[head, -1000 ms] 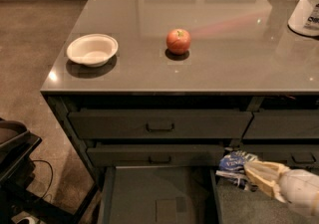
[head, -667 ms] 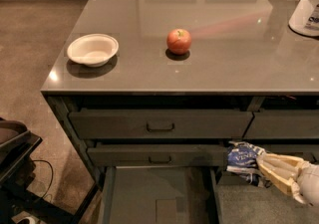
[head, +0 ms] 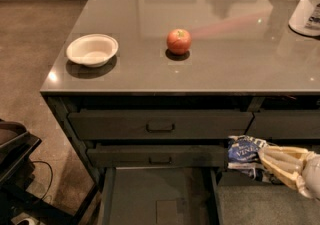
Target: Pick blue chip bag from bottom drawer and place on counter
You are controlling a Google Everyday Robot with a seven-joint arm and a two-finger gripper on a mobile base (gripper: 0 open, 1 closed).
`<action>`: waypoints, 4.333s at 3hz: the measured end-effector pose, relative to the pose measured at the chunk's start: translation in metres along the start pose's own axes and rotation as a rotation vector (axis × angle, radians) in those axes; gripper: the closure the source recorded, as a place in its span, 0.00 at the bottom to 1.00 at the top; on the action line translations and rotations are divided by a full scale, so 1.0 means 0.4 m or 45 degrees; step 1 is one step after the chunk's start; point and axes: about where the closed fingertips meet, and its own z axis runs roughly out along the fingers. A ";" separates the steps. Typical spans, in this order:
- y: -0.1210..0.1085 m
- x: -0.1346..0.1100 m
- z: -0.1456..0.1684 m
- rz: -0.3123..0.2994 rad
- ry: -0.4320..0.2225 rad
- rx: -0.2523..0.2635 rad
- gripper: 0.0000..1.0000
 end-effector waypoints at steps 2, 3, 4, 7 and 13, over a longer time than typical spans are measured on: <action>-0.058 -0.377 -0.074 -0.407 0.047 0.038 1.00; -0.058 -0.377 -0.074 -0.407 0.047 0.038 1.00; -0.073 -0.426 -0.090 -0.470 0.041 0.057 1.00; -0.308 -0.678 -0.005 -0.825 -0.044 0.125 1.00; -0.398 -0.538 0.251 -0.703 -0.183 0.044 0.11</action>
Offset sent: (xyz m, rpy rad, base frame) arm 0.0115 0.0415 0.2338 -0.3740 -0.3132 0.0945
